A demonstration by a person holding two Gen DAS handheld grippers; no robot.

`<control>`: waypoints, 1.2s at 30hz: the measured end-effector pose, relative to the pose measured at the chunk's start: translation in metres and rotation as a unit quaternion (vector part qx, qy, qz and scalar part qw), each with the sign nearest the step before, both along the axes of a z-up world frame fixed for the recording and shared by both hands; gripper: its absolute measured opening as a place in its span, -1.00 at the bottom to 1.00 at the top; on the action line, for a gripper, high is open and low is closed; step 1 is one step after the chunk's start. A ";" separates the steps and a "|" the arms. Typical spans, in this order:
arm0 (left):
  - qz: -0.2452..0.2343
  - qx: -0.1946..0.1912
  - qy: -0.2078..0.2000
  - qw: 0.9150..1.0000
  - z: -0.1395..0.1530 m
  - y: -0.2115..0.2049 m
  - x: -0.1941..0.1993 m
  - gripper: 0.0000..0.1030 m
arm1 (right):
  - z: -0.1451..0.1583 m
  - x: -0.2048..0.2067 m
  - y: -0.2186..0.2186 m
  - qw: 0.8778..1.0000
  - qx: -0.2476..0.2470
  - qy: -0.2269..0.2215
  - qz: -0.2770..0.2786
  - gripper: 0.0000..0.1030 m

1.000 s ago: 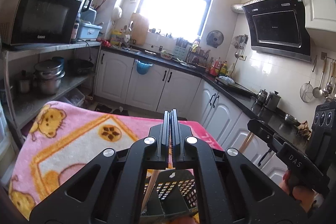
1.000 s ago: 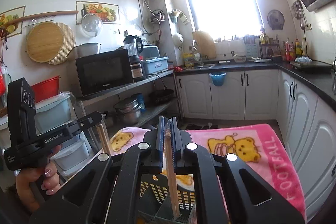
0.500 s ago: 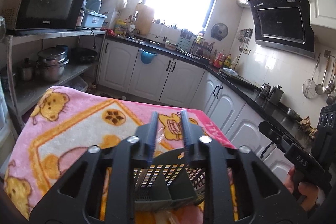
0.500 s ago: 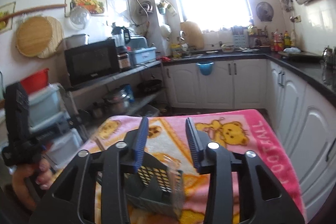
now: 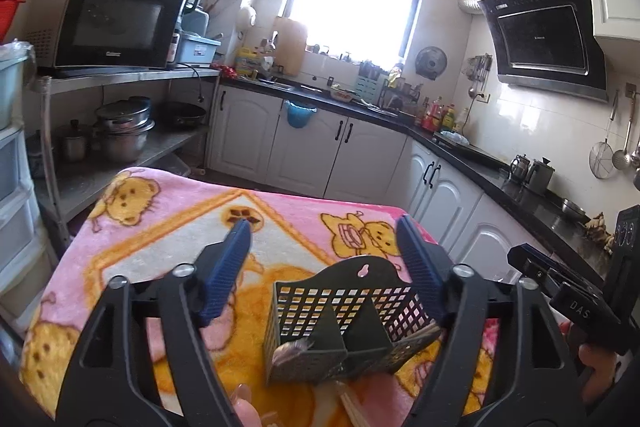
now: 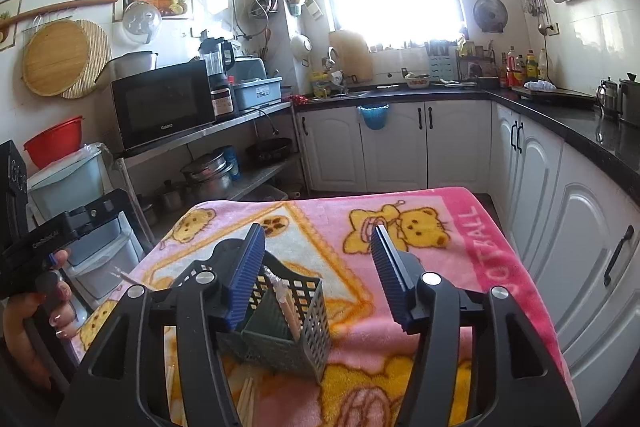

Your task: Organize utensils

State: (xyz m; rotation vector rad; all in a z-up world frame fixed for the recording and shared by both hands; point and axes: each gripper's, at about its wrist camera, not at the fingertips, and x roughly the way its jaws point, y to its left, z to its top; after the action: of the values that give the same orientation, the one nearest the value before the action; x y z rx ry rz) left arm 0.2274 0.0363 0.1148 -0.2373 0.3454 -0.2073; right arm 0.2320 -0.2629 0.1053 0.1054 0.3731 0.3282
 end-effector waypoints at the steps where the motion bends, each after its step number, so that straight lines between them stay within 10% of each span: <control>1: 0.002 -0.003 -0.002 1.000 0.000 0.002 -0.004 0.47 | 0.000 -0.002 0.000 1.000 -0.001 0.000 0.000 0.09; 7: 0.013 -0.011 -0.016 1.000 0.004 0.010 -0.029 0.77 | 0.001 -0.021 -0.002 1.000 -0.008 -0.005 0.000 0.20; 36: 0.020 0.008 0.047 0.999 -0.050 0.001 -0.078 0.79 | -0.056 -0.076 -0.006 0.997 -0.028 0.071 0.004 0.25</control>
State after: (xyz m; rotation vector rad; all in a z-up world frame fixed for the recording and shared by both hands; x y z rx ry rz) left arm 0.1497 0.0378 0.0647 -0.2394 0.4344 -0.1534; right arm 0.1564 -0.2689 0.0490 0.0720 0.5224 0.3179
